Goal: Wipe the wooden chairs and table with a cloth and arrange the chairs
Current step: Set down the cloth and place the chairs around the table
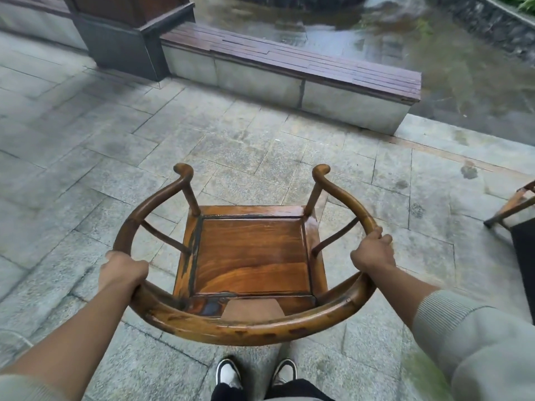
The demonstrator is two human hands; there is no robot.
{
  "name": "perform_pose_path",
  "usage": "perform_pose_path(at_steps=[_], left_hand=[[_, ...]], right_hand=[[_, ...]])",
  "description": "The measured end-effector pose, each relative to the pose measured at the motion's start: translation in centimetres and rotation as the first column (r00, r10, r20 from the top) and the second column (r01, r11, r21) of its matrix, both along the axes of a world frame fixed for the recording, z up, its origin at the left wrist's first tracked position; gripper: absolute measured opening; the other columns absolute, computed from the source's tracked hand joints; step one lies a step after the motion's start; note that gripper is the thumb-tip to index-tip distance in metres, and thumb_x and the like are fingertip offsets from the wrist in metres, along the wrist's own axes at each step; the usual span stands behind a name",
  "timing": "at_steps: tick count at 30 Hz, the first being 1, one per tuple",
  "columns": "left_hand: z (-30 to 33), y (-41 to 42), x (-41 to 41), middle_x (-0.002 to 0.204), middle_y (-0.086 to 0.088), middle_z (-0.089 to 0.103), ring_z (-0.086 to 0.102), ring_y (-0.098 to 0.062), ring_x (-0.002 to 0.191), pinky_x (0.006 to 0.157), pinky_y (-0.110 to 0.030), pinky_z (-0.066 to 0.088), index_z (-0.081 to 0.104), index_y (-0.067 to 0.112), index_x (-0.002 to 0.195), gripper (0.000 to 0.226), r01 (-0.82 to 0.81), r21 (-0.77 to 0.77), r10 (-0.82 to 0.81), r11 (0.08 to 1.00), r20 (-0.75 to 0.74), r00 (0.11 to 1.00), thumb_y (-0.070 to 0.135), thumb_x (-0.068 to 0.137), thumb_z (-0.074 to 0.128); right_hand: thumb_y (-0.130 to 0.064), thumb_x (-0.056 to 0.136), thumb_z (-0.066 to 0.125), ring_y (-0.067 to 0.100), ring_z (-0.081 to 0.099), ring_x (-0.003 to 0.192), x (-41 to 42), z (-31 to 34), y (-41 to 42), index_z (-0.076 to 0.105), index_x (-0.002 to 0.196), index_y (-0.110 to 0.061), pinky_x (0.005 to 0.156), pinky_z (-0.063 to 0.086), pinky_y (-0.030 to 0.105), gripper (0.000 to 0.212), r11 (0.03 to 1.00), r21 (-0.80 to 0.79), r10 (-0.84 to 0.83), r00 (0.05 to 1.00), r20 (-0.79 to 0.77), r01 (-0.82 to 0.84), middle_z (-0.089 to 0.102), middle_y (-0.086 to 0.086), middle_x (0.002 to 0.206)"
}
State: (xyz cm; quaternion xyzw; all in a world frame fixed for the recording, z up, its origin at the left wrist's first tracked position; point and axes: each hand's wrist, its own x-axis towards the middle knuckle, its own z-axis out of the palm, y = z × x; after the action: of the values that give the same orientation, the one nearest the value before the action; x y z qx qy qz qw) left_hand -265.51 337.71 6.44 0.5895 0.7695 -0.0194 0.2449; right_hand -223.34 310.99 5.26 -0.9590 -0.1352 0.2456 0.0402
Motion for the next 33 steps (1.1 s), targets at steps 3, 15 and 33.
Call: perform_pose_path(at_steps=[3, 15, 33], left_hand=[[-0.3, -0.1, 0.0, 0.124, -0.035, 0.051, 0.053, -0.052, 0.111, 0.082, -0.049, 0.045, 0.029, -0.008, 0.137, 0.065, -0.033, 0.0, 0.033, 0.999, -0.007, 0.999, 0.01, 0.083, 0.06], [0.0, -1.0, 1.7, 0.126, -0.037, 0.05, 0.054, -0.053, 0.11, 0.086, -0.052, 0.046, 0.027, -0.007, 0.139, 0.064, -0.025, 0.012, 0.025, 1.0, 0.002, 1.0, 0.009, 0.085, 0.059], [-0.2, -0.8, 1.4, 0.136, -0.038, 0.04, 0.048, -0.055, 0.118, 0.096, -0.057, 0.044, 0.015, -0.006, 0.147, 0.076, -0.005, -0.032, 0.005, 0.999, -0.002, 1.0, 0.009, 0.086, 0.058]], right_hand=[[-0.017, 0.095, 0.063, 0.043, 0.05, 0.133, 0.8, 0.1, -0.3, 0.008, 0.158, 0.003, 0.103, 0.048, 0.047, 0.086, 0.983, 0.063, -0.17, 0.985, -0.022, 0.171, 0.039, 0.026, 0.152], [-0.036, 0.109, 0.041, 0.04, 0.06, 0.115, 2.7, -1.1, -1.9, 0.041, 0.144, 0.001, 0.081, 0.043, 0.04, 0.051, 0.952, 0.112, -0.282, 0.958, -0.042, 0.285, 0.057, 0.023, 0.133], [-0.031, 0.111, 0.034, 0.041, 0.064, 0.105, 2.4, -0.2, -2.3, 0.043, 0.14, 0.002, 0.088, 0.053, 0.046, 0.045, 0.919, 0.198, -0.318, 0.937, -0.143, 0.342, 0.063, 0.026, 0.121]])
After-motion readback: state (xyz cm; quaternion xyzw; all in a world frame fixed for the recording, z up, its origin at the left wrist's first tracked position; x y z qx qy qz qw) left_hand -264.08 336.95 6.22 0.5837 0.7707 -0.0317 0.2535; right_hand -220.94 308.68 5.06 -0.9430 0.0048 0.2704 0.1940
